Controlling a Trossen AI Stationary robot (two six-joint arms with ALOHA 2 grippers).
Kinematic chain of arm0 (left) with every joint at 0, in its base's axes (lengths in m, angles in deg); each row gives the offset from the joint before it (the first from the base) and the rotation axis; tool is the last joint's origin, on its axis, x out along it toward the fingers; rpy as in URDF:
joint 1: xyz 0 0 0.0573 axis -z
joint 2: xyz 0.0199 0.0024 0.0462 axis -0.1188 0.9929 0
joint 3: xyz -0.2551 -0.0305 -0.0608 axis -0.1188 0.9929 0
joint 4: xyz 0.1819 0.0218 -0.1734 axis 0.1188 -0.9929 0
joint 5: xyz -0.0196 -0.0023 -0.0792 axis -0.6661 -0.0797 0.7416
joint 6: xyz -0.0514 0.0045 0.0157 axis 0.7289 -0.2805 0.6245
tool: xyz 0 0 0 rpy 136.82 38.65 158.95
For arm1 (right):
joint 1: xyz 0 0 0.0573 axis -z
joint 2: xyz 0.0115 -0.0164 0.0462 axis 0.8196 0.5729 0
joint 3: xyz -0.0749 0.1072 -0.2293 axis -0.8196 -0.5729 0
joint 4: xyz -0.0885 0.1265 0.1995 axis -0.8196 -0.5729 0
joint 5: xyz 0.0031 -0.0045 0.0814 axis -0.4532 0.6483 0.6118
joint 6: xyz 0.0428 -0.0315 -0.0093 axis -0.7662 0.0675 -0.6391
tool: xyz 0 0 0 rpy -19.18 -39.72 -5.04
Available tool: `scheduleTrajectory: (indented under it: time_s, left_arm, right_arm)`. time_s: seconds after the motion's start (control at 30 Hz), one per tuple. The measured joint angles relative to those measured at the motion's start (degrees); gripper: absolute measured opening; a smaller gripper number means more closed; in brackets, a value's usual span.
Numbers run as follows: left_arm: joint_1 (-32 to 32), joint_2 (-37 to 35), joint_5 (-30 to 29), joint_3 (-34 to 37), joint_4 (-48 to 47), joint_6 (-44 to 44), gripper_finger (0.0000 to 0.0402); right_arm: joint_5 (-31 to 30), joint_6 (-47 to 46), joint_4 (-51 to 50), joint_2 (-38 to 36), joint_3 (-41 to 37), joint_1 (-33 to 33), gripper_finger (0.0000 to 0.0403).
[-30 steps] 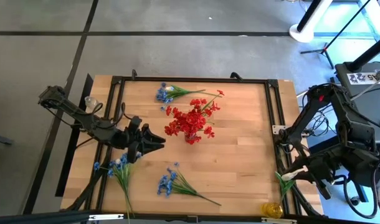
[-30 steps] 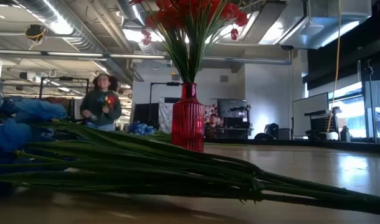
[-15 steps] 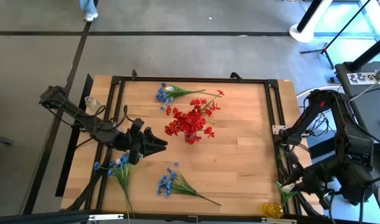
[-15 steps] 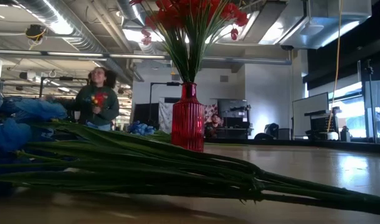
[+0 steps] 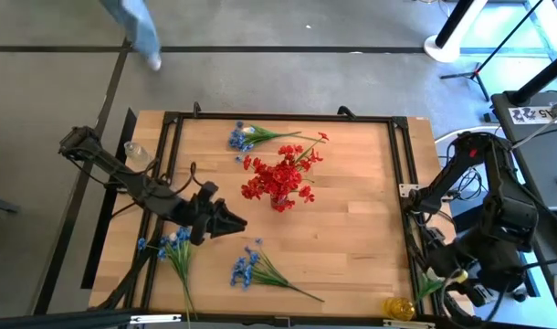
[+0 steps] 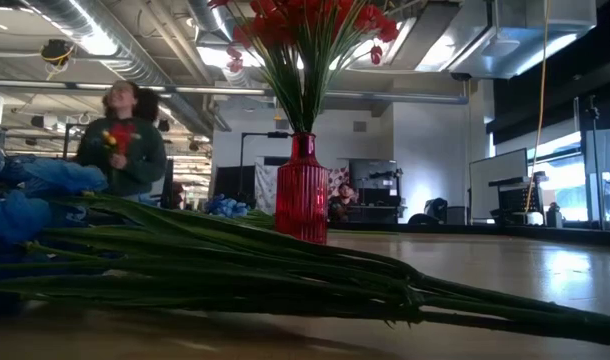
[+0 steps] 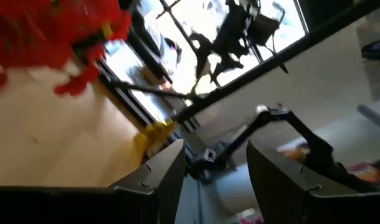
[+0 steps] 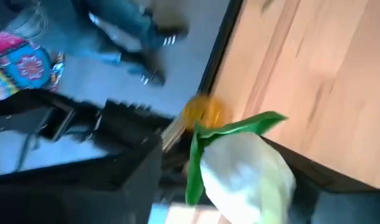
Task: Sort flowers into vase by color
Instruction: Put the middle right white flower into the yellow vase
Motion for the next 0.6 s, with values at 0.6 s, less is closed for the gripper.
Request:
scheduleTrajectory:
  time_s: [0.6]
  left_arm:
    - [10.1, 0.0, 20.8, 0.0, -26.1, 45.8, 0.0127]
  right_arm:
    - [8.2, -24.8, -2.1, -6.5, 0.0, 1.8, 0.0305]
